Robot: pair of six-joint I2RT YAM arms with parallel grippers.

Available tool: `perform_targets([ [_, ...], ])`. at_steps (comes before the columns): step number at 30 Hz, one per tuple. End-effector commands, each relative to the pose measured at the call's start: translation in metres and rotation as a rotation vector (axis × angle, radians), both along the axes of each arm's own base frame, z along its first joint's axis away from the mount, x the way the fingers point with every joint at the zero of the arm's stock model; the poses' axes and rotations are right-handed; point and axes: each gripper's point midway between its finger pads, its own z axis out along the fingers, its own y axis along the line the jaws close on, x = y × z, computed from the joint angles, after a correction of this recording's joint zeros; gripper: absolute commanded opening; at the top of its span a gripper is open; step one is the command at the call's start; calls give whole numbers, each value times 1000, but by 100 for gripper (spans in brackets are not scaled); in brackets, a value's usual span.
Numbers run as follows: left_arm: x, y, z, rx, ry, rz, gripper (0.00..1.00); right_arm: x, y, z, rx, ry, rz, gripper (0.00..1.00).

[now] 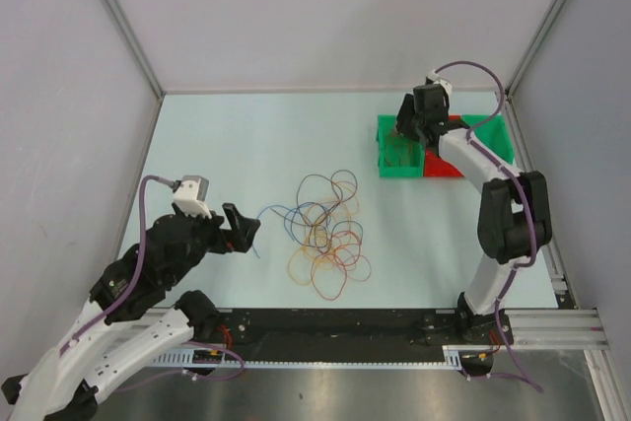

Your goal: Untangle the cables

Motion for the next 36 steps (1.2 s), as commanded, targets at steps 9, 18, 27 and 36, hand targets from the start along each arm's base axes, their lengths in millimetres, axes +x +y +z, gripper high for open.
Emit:
perform_targets([
  [9,12,-23,-18,64,61,-68,99,-94,9,102,-30,-114,45,69],
  [18,9,-86,-50,-59,226,-189,90,-172,30,68,79,-50,105,88],
  [27,-2,-142,-86,-26,374,-242,81,-222,49,40,108,-11,169,97],
  [36,-16,-163,-124,-13,496,-220,67,-232,44,36,94,-17,207,95],
])
